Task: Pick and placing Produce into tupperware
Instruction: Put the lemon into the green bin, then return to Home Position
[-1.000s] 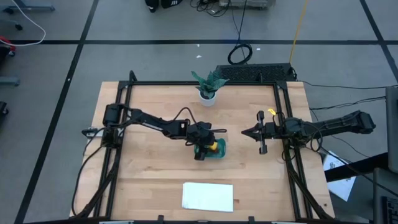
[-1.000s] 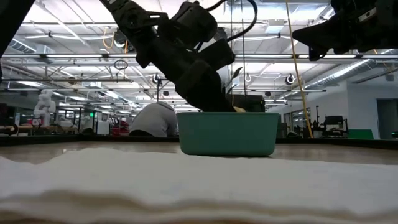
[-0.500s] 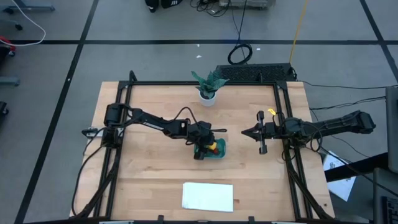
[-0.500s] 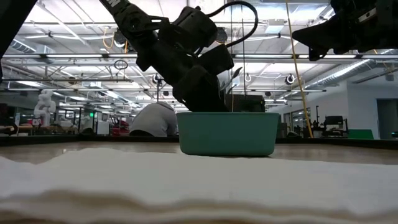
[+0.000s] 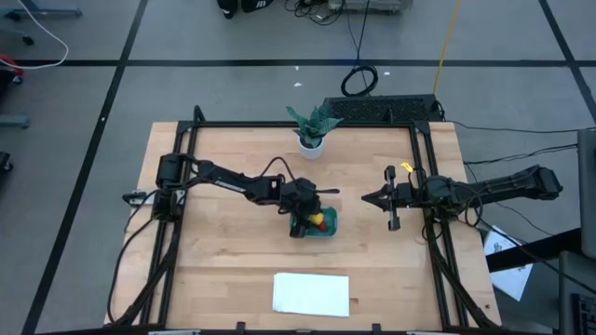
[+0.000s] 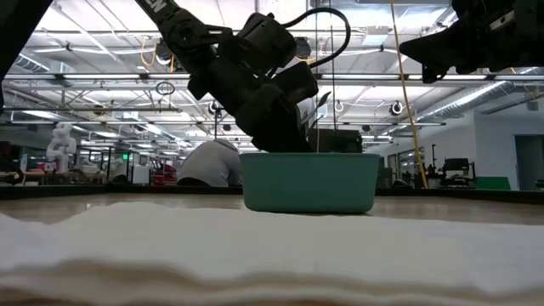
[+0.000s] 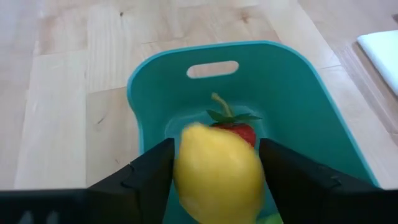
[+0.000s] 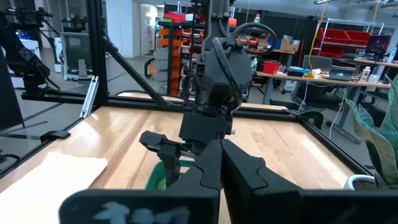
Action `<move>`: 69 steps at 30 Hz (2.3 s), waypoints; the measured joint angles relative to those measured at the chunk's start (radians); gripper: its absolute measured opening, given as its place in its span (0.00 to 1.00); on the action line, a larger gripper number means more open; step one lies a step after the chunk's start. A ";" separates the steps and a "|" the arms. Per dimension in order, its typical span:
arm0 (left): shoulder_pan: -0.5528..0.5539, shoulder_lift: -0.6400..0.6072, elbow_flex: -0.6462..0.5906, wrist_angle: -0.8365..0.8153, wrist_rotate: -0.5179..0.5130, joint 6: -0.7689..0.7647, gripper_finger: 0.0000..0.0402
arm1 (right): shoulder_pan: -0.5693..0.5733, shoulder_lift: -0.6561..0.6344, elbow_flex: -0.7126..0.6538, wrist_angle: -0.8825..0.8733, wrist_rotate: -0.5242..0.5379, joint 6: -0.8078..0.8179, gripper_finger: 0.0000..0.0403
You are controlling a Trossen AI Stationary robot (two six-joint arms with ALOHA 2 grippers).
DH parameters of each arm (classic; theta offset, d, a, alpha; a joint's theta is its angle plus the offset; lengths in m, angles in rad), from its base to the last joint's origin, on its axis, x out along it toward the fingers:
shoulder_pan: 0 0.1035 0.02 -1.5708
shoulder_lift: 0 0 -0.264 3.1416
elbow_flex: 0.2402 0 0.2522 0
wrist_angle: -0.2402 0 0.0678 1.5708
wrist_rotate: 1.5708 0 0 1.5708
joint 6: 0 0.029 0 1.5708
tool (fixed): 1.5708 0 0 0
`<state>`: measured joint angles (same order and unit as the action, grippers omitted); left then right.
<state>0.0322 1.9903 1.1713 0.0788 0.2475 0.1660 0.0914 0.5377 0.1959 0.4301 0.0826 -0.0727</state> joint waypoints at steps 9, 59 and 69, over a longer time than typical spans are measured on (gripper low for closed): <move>0.000 0.000 0.000 0.000 0.017 0.010 0.72 | 0.000 0.000 0.000 0.000 0.000 0.000 0.00; 0.000 -0.525 0.001 -0.444 -0.171 0.180 0.03 | 0.000 0.000 0.000 0.015 0.000 0.008 0.00; 0.000 -0.721 0.000 -0.486 -0.171 0.173 0.02 | 0.000 0.002 0.000 0.019 0.000 0.007 0.00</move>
<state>0.0319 1.2693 1.1717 -0.4068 0.0761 0.3386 0.0914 0.5392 0.1959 0.4495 0.0822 -0.0658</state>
